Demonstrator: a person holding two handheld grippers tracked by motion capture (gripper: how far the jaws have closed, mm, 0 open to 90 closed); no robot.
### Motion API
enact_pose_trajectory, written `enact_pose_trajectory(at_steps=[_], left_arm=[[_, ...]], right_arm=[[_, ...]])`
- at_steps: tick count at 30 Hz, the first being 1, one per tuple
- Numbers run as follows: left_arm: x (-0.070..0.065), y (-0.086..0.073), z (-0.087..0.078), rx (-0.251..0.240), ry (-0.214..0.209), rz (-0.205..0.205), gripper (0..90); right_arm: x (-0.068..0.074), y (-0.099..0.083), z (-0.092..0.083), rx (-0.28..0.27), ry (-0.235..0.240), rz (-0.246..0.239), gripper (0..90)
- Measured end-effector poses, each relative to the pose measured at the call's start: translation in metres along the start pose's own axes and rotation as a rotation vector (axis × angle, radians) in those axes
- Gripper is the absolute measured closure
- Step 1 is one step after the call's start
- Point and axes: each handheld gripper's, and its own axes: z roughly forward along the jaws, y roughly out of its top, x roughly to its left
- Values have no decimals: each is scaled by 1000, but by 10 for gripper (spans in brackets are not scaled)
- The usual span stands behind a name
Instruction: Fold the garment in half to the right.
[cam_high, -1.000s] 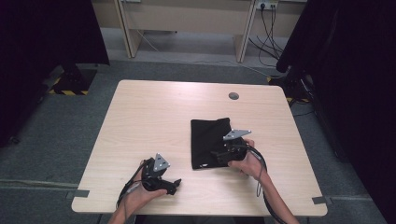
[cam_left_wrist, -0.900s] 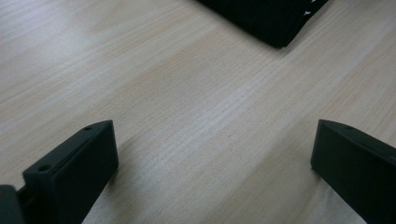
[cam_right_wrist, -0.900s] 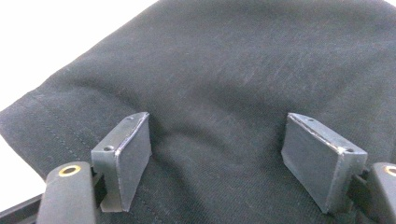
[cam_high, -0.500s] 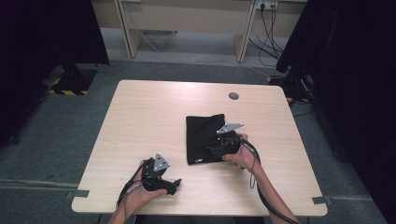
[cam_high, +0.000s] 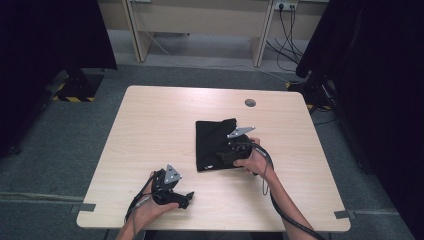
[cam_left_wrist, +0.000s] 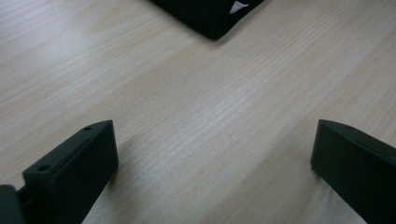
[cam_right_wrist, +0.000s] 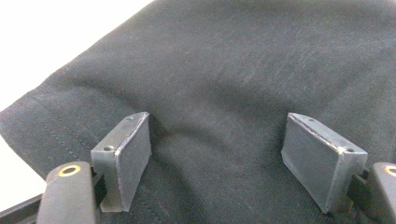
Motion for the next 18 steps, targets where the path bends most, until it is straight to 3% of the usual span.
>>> enact_pose_trajectory(at_steps=[18], left_arm=[[0,0,0,0,0,0,0]], right_arm=[[-3,9,9,-9,2,-4,248]])
